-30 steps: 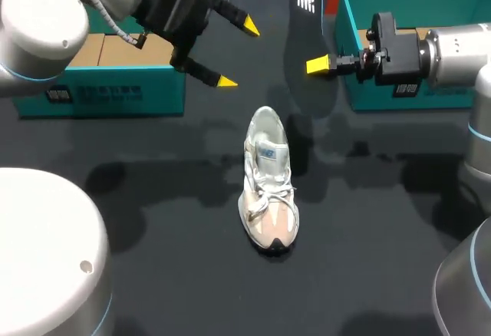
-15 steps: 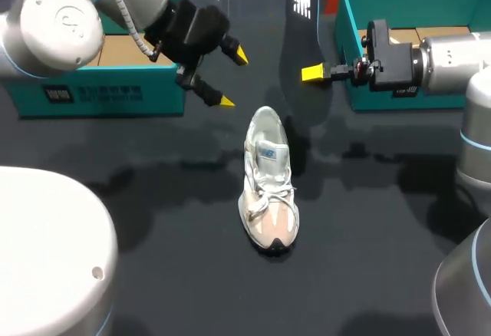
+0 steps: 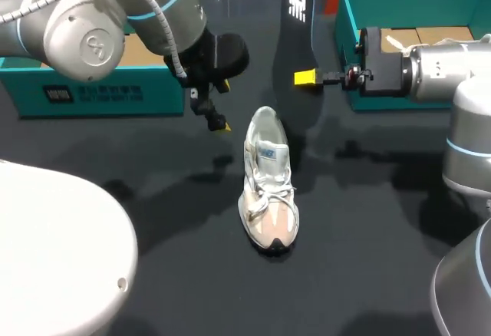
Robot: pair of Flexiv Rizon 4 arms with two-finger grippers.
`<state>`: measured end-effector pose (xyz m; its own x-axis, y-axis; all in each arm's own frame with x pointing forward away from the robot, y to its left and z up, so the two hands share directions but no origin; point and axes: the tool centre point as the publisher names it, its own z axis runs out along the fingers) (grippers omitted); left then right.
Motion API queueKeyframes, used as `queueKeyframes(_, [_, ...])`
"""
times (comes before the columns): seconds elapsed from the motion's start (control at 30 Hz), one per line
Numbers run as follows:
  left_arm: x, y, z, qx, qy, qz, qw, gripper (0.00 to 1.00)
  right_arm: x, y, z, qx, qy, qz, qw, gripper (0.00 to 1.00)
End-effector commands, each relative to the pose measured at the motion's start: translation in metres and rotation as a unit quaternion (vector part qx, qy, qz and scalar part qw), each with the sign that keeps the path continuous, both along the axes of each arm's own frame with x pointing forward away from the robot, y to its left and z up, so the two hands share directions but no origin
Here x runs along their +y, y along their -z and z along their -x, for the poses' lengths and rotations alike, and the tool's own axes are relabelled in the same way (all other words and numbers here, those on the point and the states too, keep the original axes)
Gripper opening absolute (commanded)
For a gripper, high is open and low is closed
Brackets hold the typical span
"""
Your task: Take the shoe out of the shoebox, open the shoe tongue, remove and reinsert the insole, then place the shoe into the shoebox
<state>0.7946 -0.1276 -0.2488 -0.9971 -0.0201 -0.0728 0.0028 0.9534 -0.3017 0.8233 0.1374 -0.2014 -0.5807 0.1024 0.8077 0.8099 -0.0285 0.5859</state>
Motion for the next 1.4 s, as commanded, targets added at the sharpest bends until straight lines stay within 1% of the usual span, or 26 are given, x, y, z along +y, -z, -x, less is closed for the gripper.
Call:
queueKeyframes(0.03, [-0.002,0.015,-0.003,0.016,0.012,-0.034,0.999,1.0,0.014,0.016,-0.009,0.002,-0.021,-0.03,0.999,0.0])
queueKeyframes(0.37, [-0.002,0.015,-0.003,0.016,0.012,-0.034,0.999,1.0,0.014,0.016,-0.009,0.002,-0.021,-0.03,0.999,0.0])
queueKeyframes(0.4, [-0.003,0.02,-0.004,0.017,0.018,-0.031,0.999,1.0,0.014,0.016,-0.009,0.002,-0.021,-0.03,0.999,0.0])
queueKeyframes(0.43, [-0.005,0.024,-0.004,0.024,0.024,-0.013,0.999,1.0,0.014,0.016,-0.009,0.002,-0.021,-0.03,0.999,0.0])
queueKeyframes(0.47, [-0.005,0.029,-0.004,0.014,0.022,-0.009,1.0,1.0,0.014,0.016,-0.009,0.002,-0.021,-0.03,0.999,0.0])
queueKeyframes(0.5, [-0.005,0.034,-0.004,0.004,0.026,-0.002,1.0,1.0,0.015,0.018,-0.01,-0.003,-0.021,-0.029,0.999,0.0])
queueKeyframes(0.53, [-0.005,0.039,-0.003,0.006,0.034,0.013,0.999,1.0,0.016,0.02,-0.012,-0.016,-0.019,-0.04,0.999,0.0])
queueKeyframes(0.57, [-0.004,0.044,-0.002,-0.007,0.039,0.024,0.999,1.0,0.018,0.022,-0.014,-0.024,-0.022,-0.05,0.998,0.0])
queueKeyframes(0.7, [0.0,0.053,0.002,-0.02,0.05,0.049,0.997,1.0,0.025,0.03,-0.018,-0.04,-0.022,-0.063,0.997,0.0])
queueKeyframes(0.8, [0.0,0.061,0.003,-0.027,0.041,0.058,0.997,1.0,0.031,0.037,-0.02,-0.041,-0.029,-0.074,0.996,0.0])
queueKeyframes(0.87, [0.001,0.066,0.003,-0.03,0.032,0.075,0.996,1.0,0.035,0.043,-0.021,-0.037,-0.043,-0.079,0.995,0.0])
queueKeyframes(0.9, [0.002,0.067,0.003,-0.031,0.033,0.088,0.995,1.0,0.036,0.044,-0.021,-0.034,-0.04,-0.076,0.996,0.0])
queueKeyframes(1.23, [0.002,0.067,0.003,-0.031,0.033,0.088,0.995,1.0,0.036,0.044,-0.021,-0.034,-0.04,-0.076,0.996,0.0])
queueKeyframes(1.3, [-0.002,0.068,0.003,-0.045,0.046,0.098,0.993,1.0,0.036,0.044,-0.021,-0.034,-0.04,-0.076,0.996,0.0])
queueKeyframes(1.33, [-0.004,0.07,0.002,-0.049,0.05,0.102,0.992,1.0,0.035,0.048,-0.023,-0.038,-0.021,-0.07,0.997,0.0])
queueKeyframes(1.37, [-0.005,0.072,0.001,-0.053,0.055,0.114,0.991,1.0,0.035,0.051,-0.024,-0.046,-0.013,-0.081,0.996,0.0])
queueKeyframes(1.4, [-0.007,0.075,0.0,-0.053,0.054,0.113,0.991,1.0,0.034,0.053,-0.024,-0.056,-0.011,-0.098,0.994,0.0])
